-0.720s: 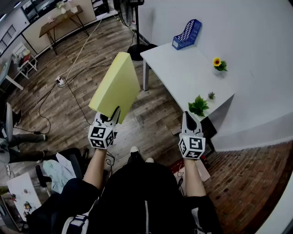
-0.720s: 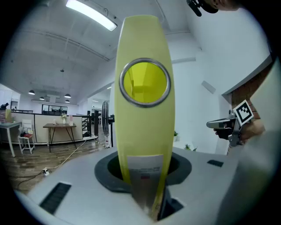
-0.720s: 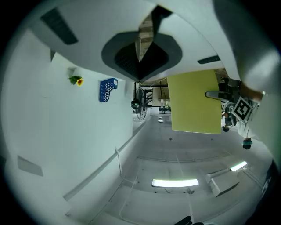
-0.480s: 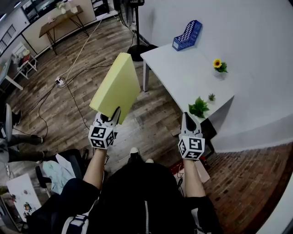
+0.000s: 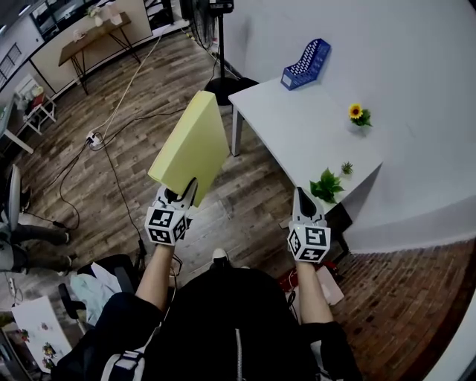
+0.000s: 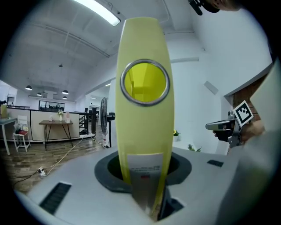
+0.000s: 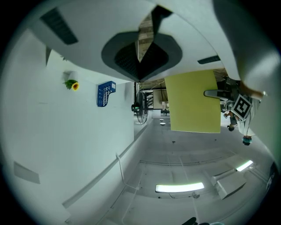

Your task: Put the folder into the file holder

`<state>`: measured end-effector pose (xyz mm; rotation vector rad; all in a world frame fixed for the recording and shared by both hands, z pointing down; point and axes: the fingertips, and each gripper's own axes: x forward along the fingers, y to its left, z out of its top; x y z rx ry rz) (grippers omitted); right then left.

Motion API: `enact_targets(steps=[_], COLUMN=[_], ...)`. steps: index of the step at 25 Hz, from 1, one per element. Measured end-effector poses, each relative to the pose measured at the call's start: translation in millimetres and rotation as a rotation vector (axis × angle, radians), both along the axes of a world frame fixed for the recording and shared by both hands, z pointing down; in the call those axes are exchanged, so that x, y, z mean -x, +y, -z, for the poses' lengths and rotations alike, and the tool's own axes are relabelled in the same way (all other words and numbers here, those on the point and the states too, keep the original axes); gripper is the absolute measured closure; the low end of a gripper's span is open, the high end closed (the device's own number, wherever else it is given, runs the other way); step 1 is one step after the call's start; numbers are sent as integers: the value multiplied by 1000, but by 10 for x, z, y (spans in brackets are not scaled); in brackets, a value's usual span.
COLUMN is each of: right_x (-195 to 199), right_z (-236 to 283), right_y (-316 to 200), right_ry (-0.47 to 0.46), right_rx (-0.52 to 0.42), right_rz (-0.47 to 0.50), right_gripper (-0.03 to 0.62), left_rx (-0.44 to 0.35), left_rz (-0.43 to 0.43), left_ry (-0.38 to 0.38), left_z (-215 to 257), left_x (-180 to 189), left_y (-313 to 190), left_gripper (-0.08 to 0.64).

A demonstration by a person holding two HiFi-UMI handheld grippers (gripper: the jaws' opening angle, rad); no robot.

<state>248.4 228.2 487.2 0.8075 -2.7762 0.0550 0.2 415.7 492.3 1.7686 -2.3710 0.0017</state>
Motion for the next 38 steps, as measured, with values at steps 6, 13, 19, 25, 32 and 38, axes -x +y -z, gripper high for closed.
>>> enact_targets(steps=[6, 13, 19, 25, 32, 38], right_x=[266, 532, 763, 1108, 1483, 1648], right_z=[-53, -129, -181, -265, -332, -376], right_y=[-40, -83, -303, -691, -1363, -2099], right_ry=[1, 14, 20, 18, 6, -2], right_rx=[8, 19, 34, 54, 71, 102], right_rz=[-15, -23, -14, -5, -32, -85], right_gripper=[584, 584, 584, 584, 584, 584], left_rx=[-2, -8, -12, -4, 9, 10], left_rz=[-27, -49, -49, -51, -79, -131], left_ry=[2, 7, 21, 20, 15, 0], left_z=[-38, -56, -60, -93, -111, 5], left_x=[296, 567, 749, 1041, 1467, 1735], left_y=[-141, -267, -478, -847, -1592, -2494], left_gripper=[402, 402, 401, 402, 402, 402])
